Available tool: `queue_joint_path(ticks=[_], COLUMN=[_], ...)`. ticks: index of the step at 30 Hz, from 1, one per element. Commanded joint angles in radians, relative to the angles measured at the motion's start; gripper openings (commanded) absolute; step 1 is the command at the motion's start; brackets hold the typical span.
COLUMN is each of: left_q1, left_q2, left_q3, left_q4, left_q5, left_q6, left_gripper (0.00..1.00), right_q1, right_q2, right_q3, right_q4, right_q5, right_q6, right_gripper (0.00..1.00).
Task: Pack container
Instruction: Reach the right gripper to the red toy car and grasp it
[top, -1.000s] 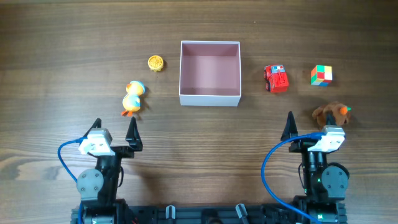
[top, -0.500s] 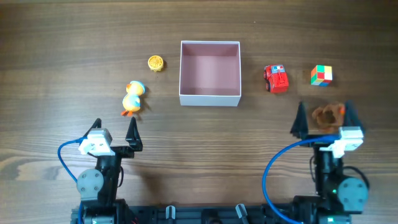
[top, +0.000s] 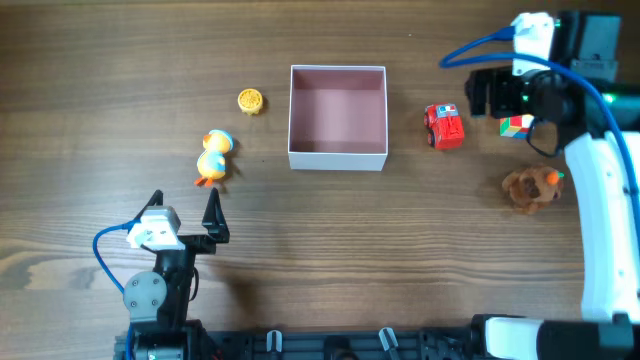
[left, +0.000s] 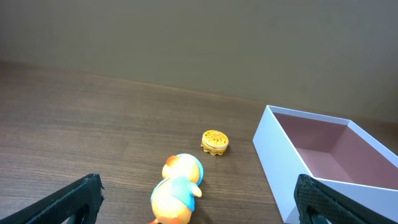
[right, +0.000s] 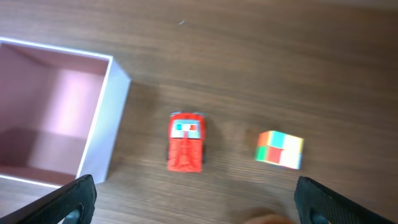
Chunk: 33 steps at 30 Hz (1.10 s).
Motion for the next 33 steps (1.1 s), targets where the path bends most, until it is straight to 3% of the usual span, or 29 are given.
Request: queue_joint_path(ticks=[1, 6, 10, 13, 16, 20, 33], left_q1=[0.008, 0.008, 0.008, 0.008, 0.008, 0.008, 0.008], left_q2=[-0.009, -0.009, -0.009, -0.009, -0.009, -0.009, -0.009], left_q3=[-0.006, -0.006, -0.006, -0.006, -0.006, -0.006, -0.006], left_q4=[-0.004, -0.004, -0.004, -0.004, -0.004, -0.004, -0.004], left_q5=[-0.002, -0.002, -0.002, -0.002, -0.002, -0.002, -0.002], left_q6=[0.013, 0.013, 0.013, 0.013, 0.013, 0.013, 0.013], left_gripper=[1.0, 1.0, 1.0, 1.0, 1.0, 1.0, 1.0], right_q1=[0.003, 0.006, 0.005, 0.005, 0.005, 0.006, 0.069], right_q2=[0.113, 0.355, 0.492, 0.498, 0.498, 0.498, 0.5], right_q3=[0.027, 0.027, 0.027, 0.027, 0.021, 0.021, -0.026], right_q4=[-0.011, -0.095, -0.057, -0.003, 0.011, -0.016, 0.072], right_q5=[-0.114, -0.072, -0.057, -0.034, -0.011, 0.131, 0.108], right_q6=[0.054, 0.151, 0.148, 0.144, 0.018, 0.016, 0.015], right_gripper=[1.0, 1.0, 1.0, 1.0, 1.0, 1.0, 1.0])
